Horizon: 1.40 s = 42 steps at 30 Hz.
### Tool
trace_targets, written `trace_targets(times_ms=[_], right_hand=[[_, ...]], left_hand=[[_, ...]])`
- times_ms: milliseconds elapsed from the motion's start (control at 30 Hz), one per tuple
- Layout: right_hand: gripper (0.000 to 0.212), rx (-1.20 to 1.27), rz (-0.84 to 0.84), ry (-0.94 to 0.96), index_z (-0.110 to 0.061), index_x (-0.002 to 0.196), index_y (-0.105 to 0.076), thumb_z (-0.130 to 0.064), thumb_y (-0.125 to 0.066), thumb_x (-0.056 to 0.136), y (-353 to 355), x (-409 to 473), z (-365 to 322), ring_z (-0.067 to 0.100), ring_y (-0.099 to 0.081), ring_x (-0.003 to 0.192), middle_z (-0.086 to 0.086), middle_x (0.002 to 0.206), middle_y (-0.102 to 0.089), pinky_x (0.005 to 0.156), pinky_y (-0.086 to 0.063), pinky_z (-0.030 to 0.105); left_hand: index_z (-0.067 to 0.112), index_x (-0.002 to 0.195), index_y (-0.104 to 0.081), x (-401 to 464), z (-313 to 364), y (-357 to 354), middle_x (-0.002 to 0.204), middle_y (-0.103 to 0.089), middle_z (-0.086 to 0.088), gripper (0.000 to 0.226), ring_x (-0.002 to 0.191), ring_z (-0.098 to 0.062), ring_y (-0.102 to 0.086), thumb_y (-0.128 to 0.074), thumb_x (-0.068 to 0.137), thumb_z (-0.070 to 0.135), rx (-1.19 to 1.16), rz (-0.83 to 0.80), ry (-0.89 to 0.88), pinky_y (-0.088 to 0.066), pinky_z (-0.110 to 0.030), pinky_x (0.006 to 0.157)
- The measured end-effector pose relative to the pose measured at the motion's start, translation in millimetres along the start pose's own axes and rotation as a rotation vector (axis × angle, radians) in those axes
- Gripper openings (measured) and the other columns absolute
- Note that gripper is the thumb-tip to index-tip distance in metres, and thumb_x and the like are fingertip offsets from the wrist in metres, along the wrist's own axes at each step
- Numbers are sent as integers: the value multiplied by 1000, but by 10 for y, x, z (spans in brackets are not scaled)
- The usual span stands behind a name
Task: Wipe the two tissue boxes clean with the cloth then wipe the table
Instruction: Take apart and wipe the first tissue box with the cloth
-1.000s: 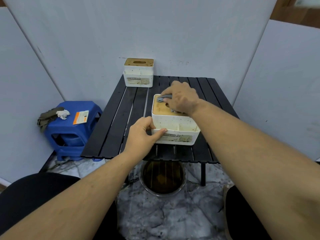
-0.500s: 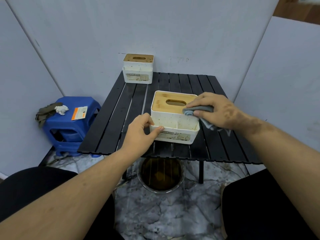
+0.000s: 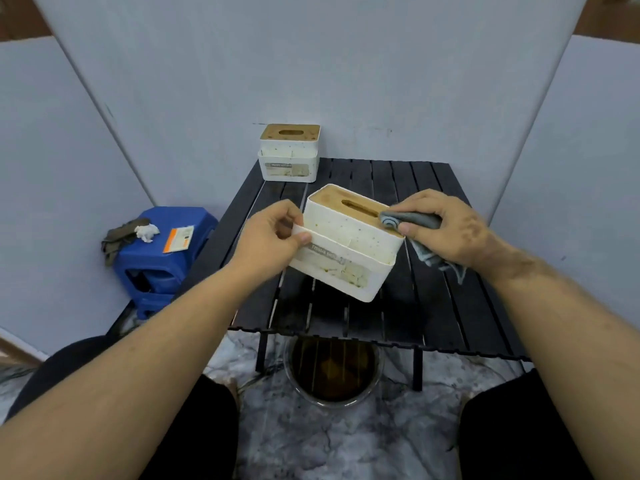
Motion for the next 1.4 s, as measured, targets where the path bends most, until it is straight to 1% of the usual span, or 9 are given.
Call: trace_targets(times_ms=[200, 400, 533, 700, 900, 1033, 1133, 1267, 1400], right_hand=[[25, 146, -44, 12, -29, 109, -76, -14, -73, 89, -67, -96, -210, -2, -66, 69, -10, 104, -64, 52, -47, 6], [25, 403, -7, -93, -28, 110, -73, -12, -72, 90, -115, -142, -165, 24, -58, 42, -3, 73, -68, 39, -49, 29], [26, 414, 51, -120, -30, 111, -75, -18, -75, 88, -76, -100, -69, 10, -72, 74, -5, 102, -71, 59, -56, 20], [24, 495, 96, -192, -27, 109, -76, -15, -75, 88, -55, -64, 69, 5, -72, 93, -12, 100, -77, 76, -56, 17], [21, 532, 90, -312, -23, 105, -77, -12, -76, 87, -158, -90, 204, 5, -72, 71, -10, 83, -76, 61, -53, 14], [23, 502, 112, -286, -26, 105, -77, -11, -75, 88, -123, -101, 193, 5, -73, 88, -10, 96, -77, 74, -56, 16], [28, 319, 170, -293, -32, 111, -74, -16, -76, 88, -24, -125, 203, 2, -69, 95, -15, 104, -73, 82, -53, 12], [39, 32, 240, -243, -29, 116, -65, -19, -81, 81, 34, -130, 97, 4, -61, 100, -14, 111, -63, 77, -44, 4], [40, -87, 262, -119, -29, 109, -61, -19, -83, 78, 15, -49, -131, 5, -59, 94, -12, 107, -58, 67, -47, 4]], left_hand=[[25, 78, -61, 669, 364, 225, 90, -70, -11, 24, 84, -19, -64, -72, 86, 6, 93, -232, -11, -57, -44, 84], [16, 82, -61, 1182, 702, -43, 89, -67, -9, 22, 86, -23, -65, -66, 90, -3, 163, -524, -17, -57, -39, 82], [21, 84, -65, 1382, 721, -258, 93, -67, -8, 11, 80, -16, -65, -69, 82, 12, 167, -603, 6, -53, -30, 70], [18, 97, -69, 1522, 675, -491, 90, -69, 0, 11, 83, -15, -65, -66, 93, 8, 146, -590, 24, -48, -26, 68], [21, 112, -72, 1492, 799, -660, 100, -71, 2, 19, 100, -20, -70, -69, 94, 16, 258, -583, -9, -57, -33, 90], [36, 113, -68, 1327, 878, -348, 113, -69, 11, 21, 108, -9, -65, -71, 92, 31, 236, -342, -130, -53, -36, 100], [36, 109, -68, 933, 799, -116, 113, -67, 19, 16, 111, -2, -62, -67, 92, 36, 198, -196, -229, -53, -37, 98], [36, 115, -65, 326, 572, -151, 125, -60, 20, 37, 123, -1, -53, -63, 83, 55, 218, -238, -361, -49, -34, 101], [32, 115, -65, 203, 440, -261, 128, -58, 18, 37, 128, -6, -52, -73, 82, 47, 235, -199, -467, -45, -53, 104]])
Point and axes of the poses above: each hand's wrist, its own x-axis towards the middle knuckle, its own y-axis out of the back of the hand, z = x × y, the point moved 6 cm from there along x, towards the middle knuckle
